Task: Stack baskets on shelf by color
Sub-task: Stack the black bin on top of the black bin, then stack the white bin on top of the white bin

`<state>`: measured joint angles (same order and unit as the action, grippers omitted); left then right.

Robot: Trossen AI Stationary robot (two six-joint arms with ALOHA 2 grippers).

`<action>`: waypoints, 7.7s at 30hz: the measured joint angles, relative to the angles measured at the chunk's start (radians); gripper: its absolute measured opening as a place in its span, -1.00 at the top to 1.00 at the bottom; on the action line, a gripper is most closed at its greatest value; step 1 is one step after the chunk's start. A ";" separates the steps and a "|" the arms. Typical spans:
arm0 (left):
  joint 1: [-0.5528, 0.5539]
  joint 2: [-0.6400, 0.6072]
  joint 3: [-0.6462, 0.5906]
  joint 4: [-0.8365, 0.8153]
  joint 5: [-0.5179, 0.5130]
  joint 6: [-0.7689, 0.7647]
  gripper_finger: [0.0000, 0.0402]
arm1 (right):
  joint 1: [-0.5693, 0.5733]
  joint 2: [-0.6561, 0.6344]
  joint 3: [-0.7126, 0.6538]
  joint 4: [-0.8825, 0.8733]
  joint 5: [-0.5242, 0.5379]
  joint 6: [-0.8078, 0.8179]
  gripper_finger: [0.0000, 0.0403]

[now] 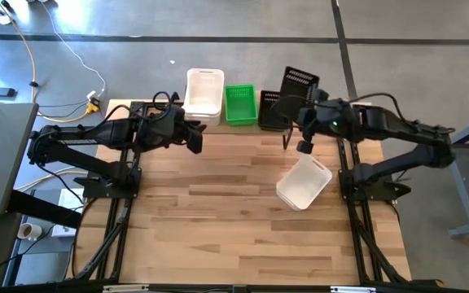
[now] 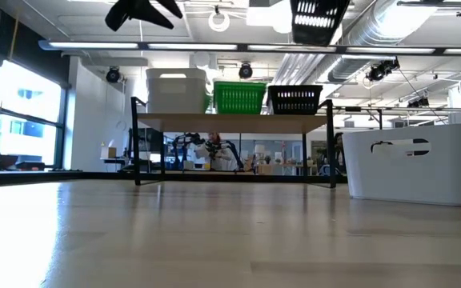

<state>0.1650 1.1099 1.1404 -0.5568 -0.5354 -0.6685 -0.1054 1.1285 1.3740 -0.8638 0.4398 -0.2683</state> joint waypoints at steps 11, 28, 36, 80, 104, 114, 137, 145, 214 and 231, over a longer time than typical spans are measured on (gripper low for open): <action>0.030 0.000 0.000 0.000 0.000 0.007 0.37 | -0.199 0.135 -0.021 0.014 -0.241 -0.116 1.00; 0.031 0.000 0.000 0.000 0.000 0.013 0.37 | -0.292 0.214 -0.022 0.014 -0.423 -0.156 1.00; 0.031 0.000 0.000 0.000 0.000 0.037 0.37 | -0.340 0.225 -0.031 0.009 -0.487 -0.155 1.00; 0.032 0.001 0.000 0.000 -0.003 0.034 0.37 | -0.363 0.272 0.022 -0.053 -0.416 -0.263 0.46; 0.092 0.001 0.000 0.000 0.037 0.177 0.37 | -0.323 0.166 0.048 -0.250 -0.480 0.312 0.47; 0.107 0.001 0.000 -0.006 0.172 0.378 0.37 | -0.113 0.160 0.044 -0.377 -0.469 0.995 0.47; 0.106 0.001 0.000 -0.031 0.423 0.579 0.37 | 0.411 0.160 0.042 -0.696 -0.198 2.088 0.47; 0.106 0.001 0.000 -0.031 0.430 0.583 0.37 | 0.544 0.212 0.041 -0.707 -0.197 2.381 0.47; 0.106 0.000 0.000 -0.049 0.446 0.647 0.37 | 0.538 0.757 0.034 -0.543 -0.271 2.501 0.99; -0.059 0.000 0.000 -0.202 0.498 0.467 0.37 | 0.474 0.757 0.325 -0.549 0.070 2.254 1.00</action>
<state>0.1062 1.1103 1.1408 -0.7584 -0.0372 -0.2013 0.3690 1.8853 1.6985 -1.4131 0.5096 1.9862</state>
